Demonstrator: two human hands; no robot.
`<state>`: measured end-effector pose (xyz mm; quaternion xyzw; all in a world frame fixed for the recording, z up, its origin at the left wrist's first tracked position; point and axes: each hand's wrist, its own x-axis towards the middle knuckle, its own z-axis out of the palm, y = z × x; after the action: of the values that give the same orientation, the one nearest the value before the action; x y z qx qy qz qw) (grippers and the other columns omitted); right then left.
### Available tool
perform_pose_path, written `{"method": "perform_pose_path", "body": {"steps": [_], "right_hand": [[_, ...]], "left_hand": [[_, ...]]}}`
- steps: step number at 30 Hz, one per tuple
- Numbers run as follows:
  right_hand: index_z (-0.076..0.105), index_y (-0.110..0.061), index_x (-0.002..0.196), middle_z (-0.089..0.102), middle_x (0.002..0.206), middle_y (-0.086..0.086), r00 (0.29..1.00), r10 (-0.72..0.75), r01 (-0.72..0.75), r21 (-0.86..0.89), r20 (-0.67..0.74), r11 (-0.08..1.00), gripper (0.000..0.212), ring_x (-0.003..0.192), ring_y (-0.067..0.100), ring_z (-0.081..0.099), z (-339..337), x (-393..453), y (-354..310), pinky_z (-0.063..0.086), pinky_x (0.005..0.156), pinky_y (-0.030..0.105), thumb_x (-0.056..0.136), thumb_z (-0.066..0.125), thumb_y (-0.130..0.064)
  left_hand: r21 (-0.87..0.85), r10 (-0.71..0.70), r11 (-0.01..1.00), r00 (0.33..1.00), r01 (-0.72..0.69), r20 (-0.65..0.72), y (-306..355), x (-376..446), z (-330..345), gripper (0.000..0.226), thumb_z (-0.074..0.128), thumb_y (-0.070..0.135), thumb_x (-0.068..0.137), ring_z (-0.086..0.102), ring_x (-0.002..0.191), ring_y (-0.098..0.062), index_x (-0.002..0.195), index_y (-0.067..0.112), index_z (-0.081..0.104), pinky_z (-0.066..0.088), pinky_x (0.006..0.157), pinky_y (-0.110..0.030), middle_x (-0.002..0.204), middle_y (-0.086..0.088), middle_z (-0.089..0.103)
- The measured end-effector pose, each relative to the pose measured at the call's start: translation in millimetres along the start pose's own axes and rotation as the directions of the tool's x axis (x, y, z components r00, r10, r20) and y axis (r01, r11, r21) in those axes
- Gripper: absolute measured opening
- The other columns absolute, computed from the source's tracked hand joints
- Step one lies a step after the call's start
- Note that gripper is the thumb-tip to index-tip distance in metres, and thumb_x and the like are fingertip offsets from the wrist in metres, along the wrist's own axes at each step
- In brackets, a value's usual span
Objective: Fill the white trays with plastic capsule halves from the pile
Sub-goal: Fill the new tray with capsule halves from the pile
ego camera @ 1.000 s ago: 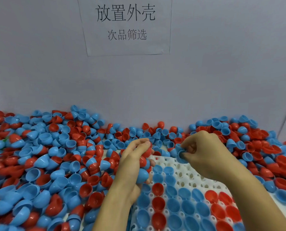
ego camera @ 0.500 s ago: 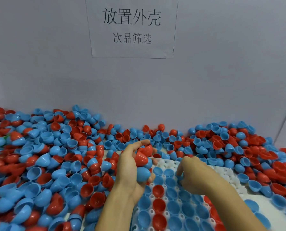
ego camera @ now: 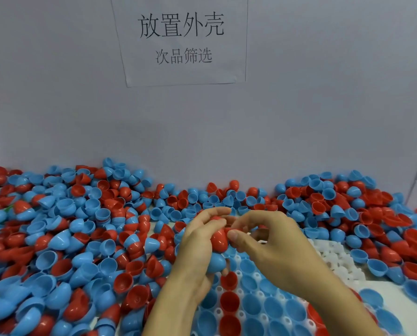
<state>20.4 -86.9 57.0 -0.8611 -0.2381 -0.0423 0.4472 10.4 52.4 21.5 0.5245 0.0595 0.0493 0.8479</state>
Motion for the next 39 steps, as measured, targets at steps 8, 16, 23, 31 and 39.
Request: {"method": "perform_pose_path", "body": {"steps": [8, 16, 23, 31, 39], "right_hand": [[0.069, -0.035, 0.078, 0.069, 0.076, -0.022, 0.981, 0.001, 0.007, 0.040, -0.192, 0.999, 0.021, 0.075, -0.008, 0.063, -13.9, 1.8, 13.8, 0.047, 0.067, 0.005, 0.093, 0.068, -0.021], [0.078, -0.032, 0.091, 0.062, 0.088, -0.023, 0.969, -0.127, 0.080, -0.219, -0.209, 0.972, 0.017, 0.096, -0.012, 0.052, -12.3, 2.1, 20.3, 0.043, 0.077, 0.002, 0.089, 0.072, -0.016], [0.072, -0.046, 0.068, 0.062, 0.095, -0.037, 0.988, -0.143, 0.132, -0.174, -0.055, 0.976, 0.021, 0.091, -0.010, 0.061, -22.5, -3.3, 7.1, 0.048, 0.074, 0.006, 0.088, 0.068, -0.039], [0.077, -0.036, 0.080, 0.063, 0.096, -0.027, 0.996, -0.085, 0.079, -0.244, -0.015, 0.966, 0.007, 0.090, -0.010, 0.061, -29.9, -4.3, 6.2, 0.053, 0.075, 0.013, 0.083, 0.077, -0.031], [0.076, -0.020, 0.102, 0.067, 0.094, -0.021, 0.985, 0.091, -0.143, -0.396, -0.147, 0.907, 0.014, 0.069, -0.009, 0.063, -52.3, 3.8, 22.1, 0.049, 0.055, 0.007, 0.089, 0.073, -0.022]], "left_hand": [[0.054, -0.110, 0.993, 0.994, 0.109, 0.014, -0.3, -2.2, 0.4, 0.032, 0.067, 0.039, 0.091, 0.057, 0.056, -0.014, 0.103, 0.010, 0.072, 0.030, 0.034, -0.018, 0.080, -0.004, 0.066], [0.051, -0.120, 0.992, 0.985, 0.114, 0.126, 5.4, -7.3, 2.9, 0.032, 0.068, 0.038, 0.088, 0.056, 0.057, -0.013, 0.102, 0.010, 0.068, 0.031, 0.031, -0.018, 0.081, -0.005, 0.065], [0.143, 0.001, 0.989, 0.989, -0.023, 0.147, 4.2, -8.4, 7.8, 0.017, 0.071, 0.028, 0.084, 0.053, 0.046, -0.008, 0.088, 0.012, 0.067, 0.038, 0.034, -0.016, 0.071, -0.008, 0.063], [0.190, 0.033, 0.980, 0.991, -0.058, 0.132, 1.5, -8.1, 15.9, 0.020, 0.074, 0.033, 0.077, 0.052, 0.047, -0.010, 0.084, 0.015, 0.068, 0.040, 0.036, -0.016, 0.072, -0.007, 0.064], [-0.017, -0.099, 0.995, 0.994, 0.098, -0.053, 3.6, -2.4, 15.8, 0.019, 0.059, 0.022, 0.097, 0.056, 0.054, -0.014, 0.096, 0.013, 0.076, 0.033, 0.033, -0.022, 0.094, -0.010, 0.076]]}}
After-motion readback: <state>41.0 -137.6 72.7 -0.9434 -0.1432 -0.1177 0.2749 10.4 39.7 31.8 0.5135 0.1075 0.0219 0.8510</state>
